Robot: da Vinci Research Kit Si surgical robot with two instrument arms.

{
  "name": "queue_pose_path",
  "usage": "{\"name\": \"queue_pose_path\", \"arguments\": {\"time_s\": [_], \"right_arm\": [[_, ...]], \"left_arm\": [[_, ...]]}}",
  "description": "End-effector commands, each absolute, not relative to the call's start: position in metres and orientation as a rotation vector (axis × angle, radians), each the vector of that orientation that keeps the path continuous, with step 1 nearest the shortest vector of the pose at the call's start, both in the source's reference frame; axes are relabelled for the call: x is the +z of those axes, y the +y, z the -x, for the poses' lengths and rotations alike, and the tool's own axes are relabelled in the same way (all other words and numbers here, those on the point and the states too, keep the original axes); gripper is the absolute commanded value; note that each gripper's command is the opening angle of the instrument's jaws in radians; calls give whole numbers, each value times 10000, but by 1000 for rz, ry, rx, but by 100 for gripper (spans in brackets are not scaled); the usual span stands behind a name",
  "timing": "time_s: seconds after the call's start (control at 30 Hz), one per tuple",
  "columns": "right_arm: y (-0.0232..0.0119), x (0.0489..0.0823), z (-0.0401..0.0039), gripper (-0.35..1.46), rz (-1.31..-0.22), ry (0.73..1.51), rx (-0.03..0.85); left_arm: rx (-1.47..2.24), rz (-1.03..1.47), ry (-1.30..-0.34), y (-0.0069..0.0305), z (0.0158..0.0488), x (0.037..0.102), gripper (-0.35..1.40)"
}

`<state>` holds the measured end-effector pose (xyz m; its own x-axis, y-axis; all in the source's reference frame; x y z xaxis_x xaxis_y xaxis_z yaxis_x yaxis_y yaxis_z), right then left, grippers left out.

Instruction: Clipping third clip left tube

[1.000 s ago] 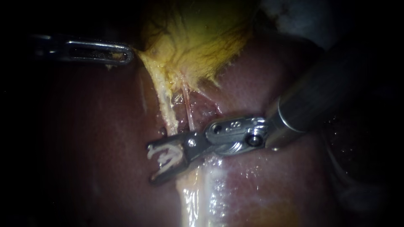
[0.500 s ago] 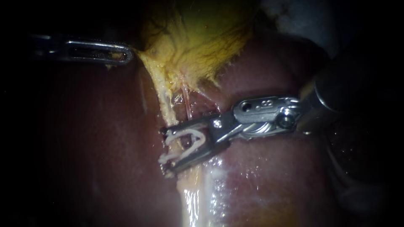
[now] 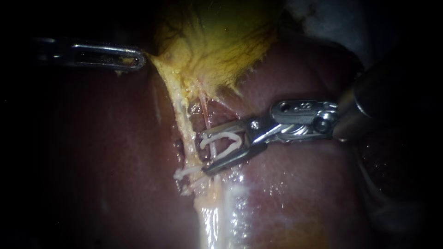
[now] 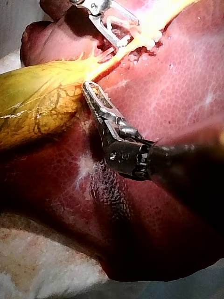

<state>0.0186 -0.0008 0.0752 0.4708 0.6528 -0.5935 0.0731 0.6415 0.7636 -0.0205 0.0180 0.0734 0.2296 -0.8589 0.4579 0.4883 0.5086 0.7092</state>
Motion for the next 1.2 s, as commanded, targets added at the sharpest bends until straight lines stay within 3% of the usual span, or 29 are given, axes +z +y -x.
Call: {"name": "queue_pose_path", "arguments": {"time_s": [0.03,0.3,0.57,0.73,0.87,1.2], "right_arm": [[-9,757,-188,48,-828,1035,410],[-14,786,-207,48,-904,1077,453],[-20,786,-232,48,-1110,1211,530],[-23,781,-240,48,-1184,1313,583],[-17,774,-244,49,-1181,1378,673],[17,754,-241,42,-1150,1383,752]], "left_arm": [[-975,-469,-940,180,205,733,-35],[-975,-469,-940,180,205,734,-35],[-975,-469,-940,180,205,734,-35],[-975,-469,-940,180,205,734,-35],[-975,-469,-940,180,205,734,-35],[-975,-469,-940,181,205,734,-35]]}}
